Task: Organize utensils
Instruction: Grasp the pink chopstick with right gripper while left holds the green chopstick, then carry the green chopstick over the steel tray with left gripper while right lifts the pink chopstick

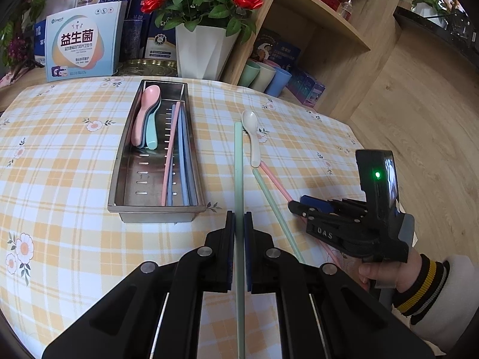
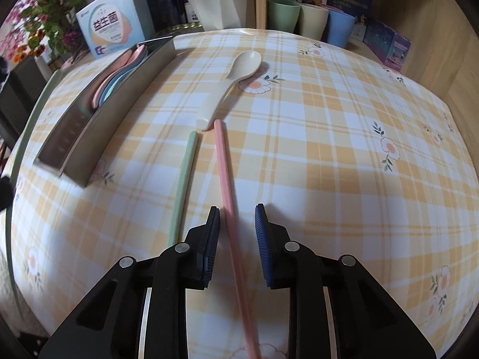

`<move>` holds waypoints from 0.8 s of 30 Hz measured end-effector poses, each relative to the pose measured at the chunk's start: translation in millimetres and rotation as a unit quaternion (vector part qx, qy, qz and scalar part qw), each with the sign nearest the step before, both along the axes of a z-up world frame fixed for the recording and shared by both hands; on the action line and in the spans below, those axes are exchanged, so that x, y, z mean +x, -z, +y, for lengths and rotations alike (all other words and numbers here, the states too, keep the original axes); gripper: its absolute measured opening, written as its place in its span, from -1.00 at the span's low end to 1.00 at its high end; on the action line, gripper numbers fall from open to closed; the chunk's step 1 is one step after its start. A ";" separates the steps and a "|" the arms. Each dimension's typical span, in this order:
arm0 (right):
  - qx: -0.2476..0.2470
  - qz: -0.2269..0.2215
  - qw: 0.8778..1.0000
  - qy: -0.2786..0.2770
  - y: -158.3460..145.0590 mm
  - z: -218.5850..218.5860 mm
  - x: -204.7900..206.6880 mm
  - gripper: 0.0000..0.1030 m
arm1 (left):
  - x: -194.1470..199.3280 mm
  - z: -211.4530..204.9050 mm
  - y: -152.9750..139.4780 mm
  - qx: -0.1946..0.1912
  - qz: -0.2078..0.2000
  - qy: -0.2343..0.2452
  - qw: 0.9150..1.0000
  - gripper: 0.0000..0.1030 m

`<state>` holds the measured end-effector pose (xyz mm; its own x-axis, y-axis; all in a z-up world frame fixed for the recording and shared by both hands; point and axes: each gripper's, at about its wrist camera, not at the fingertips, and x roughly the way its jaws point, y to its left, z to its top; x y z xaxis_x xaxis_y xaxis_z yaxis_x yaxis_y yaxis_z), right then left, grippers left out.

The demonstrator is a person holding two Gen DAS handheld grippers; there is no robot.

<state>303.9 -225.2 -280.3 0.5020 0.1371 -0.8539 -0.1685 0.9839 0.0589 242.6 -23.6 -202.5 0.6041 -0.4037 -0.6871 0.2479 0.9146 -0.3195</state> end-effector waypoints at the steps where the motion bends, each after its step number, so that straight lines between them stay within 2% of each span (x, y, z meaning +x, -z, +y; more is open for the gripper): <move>1: 0.001 0.000 1.000 0.004 -0.1 0.5 1.2 -0.56 | 0.1 1.2 0.1 0.000 0.000 -0.001 1.000 -0.89; 6: 0.013 0.000 1.000 0.026 0.2 3.8 -3.2 -0.84 | -0.9 9.0 0.7 -0.003 0.001 -0.012 1.000 -0.89; 18: 0.110 -0.012 0.990 0.087 3.3 -14.9 -25.7 -0.89 | -1.0 15.3 8.0 0.004 0.014 -0.022 1.000 -0.89; 24: 0.140 -0.044 0.986 0.080 -10.7 -14.1 -32.5 -0.89 | -0.4 15.1 9.6 0.003 0.016 -0.024 1.000 -0.89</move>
